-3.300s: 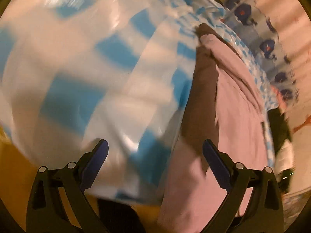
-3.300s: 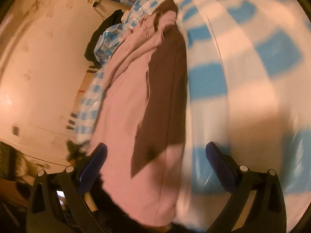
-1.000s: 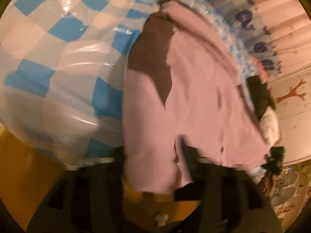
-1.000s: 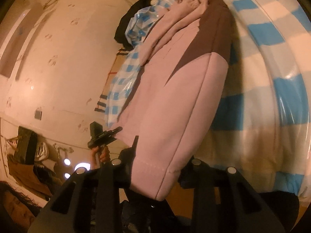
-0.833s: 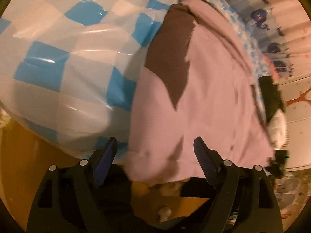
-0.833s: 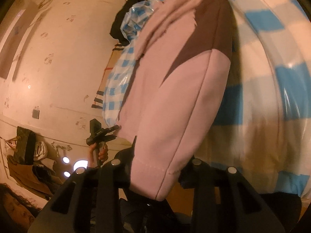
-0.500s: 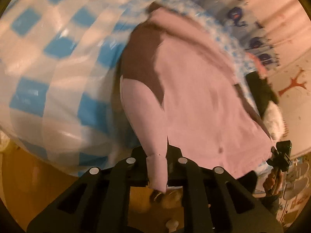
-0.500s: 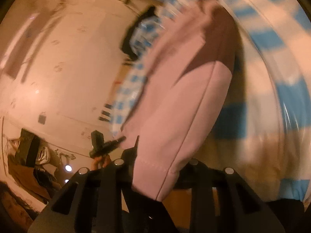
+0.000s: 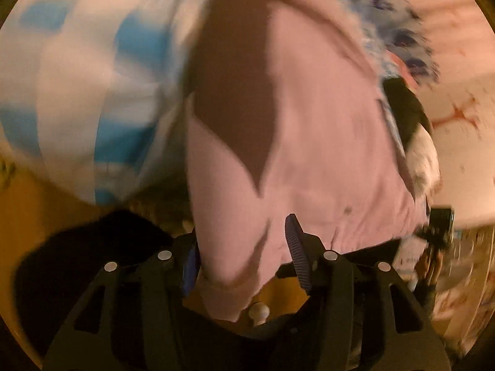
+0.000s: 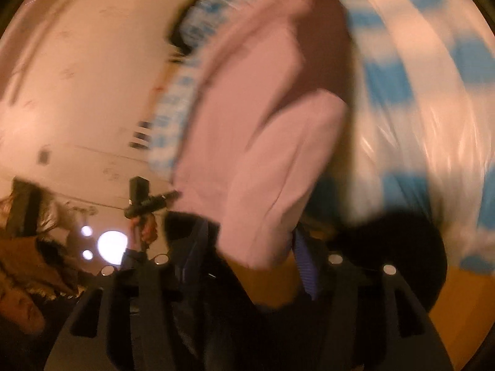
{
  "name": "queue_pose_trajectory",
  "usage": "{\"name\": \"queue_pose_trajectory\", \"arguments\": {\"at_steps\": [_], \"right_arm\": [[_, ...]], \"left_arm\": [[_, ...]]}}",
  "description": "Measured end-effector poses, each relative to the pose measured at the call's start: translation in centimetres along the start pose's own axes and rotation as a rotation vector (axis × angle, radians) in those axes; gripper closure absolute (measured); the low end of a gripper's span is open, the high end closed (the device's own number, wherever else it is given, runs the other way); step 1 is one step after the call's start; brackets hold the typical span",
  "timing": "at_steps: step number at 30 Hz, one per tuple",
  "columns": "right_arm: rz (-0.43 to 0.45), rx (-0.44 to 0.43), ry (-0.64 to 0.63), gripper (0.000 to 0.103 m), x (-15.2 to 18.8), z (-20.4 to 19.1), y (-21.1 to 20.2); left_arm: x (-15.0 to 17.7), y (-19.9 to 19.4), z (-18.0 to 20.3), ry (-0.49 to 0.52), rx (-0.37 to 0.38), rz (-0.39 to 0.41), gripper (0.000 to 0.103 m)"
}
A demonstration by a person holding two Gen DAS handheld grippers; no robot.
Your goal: Fold large clothes
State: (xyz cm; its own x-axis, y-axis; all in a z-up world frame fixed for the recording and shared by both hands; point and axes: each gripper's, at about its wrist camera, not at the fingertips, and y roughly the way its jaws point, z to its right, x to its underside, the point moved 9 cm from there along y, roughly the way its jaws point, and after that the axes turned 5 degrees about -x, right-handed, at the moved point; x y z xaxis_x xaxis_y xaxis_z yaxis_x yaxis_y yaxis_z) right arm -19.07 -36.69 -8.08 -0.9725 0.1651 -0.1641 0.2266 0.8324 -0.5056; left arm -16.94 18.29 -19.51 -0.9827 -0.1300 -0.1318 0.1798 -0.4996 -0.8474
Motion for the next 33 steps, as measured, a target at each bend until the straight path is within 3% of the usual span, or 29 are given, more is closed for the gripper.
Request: {"name": "queue_pose_trajectory", "arguments": {"at_steps": [1, 7, 10, 11, 12, 13, 14, 16, 21, 25, 28, 30, 33], "right_arm": [[0.003, -0.008, 0.024, 0.038, -0.1, 0.6, 0.2], [0.016, -0.01, 0.055, 0.025, -1.7, 2.0, 0.8], [0.014, 0.01, 0.043, 0.025, -2.2, 2.3, 1.8], [0.017, -0.001, 0.027, 0.031, -2.3, 2.1, 2.2], [0.022, -0.01, 0.016, 0.043, -2.0, 2.0, 2.5], [0.02, -0.012, 0.006, 0.069, -1.8, 2.0, 2.9], [0.033, -0.011, 0.004, 0.069, -1.7, 1.8, 3.2], [0.079, -0.034, -0.01, 0.073, -1.8, 1.2, 2.9], [0.252, -0.184, -0.075, 0.076, -2.7, -2.8, -1.3], [0.308, -0.263, -0.152, 0.076, -0.8, -6.1, -4.6], [0.281, -0.246, -0.169, 0.076, 1.7, -5.8, -5.0], [0.216, -0.198, -0.118, 0.071, 3.2, -3.4, -3.4], [0.12, -0.132, -0.032, 0.055, 4.7, -0.1, -0.9]], "left_arm": [[0.1, 0.4, -0.3, -0.023, 0.008, 0.002, 0.051], [-0.6, 1.7, -0.8, -0.058, 0.021, 0.01, 0.035], [-1.2, 2.2, -0.5, -0.063, 0.031, 0.034, 0.032], [-1.3, 2.4, -0.2, -0.053, 0.042, 0.035, 0.037], [-1.0, 2.5, 0.6, -0.023, 0.057, 0.041, 0.064], [-1.0, 2.4, 1.1, -0.001, 0.054, 0.046, 0.077], [-0.8, 2.0, 1.7, 0.009, 0.063, 0.061, 0.088], [-1.0, 0.0, 2.9, 0.034, 0.089, 0.107, 0.092], [-2.2, -7.7, 5.8, 0.071, 0.179, 0.244, 0.093], [-0.7, -13.0, 7.6, 0.117, 0.229, 0.31, 0.093], [1.8, -12.9, 6.6, 0.144, 0.226, 0.259, 0.091], [3.6, -9.7, 4.4, 0.112, 0.205, 0.168, 0.087], [5.0, -5.3, 1.3, 0.036, 0.167, 0.058, 0.083]]}}
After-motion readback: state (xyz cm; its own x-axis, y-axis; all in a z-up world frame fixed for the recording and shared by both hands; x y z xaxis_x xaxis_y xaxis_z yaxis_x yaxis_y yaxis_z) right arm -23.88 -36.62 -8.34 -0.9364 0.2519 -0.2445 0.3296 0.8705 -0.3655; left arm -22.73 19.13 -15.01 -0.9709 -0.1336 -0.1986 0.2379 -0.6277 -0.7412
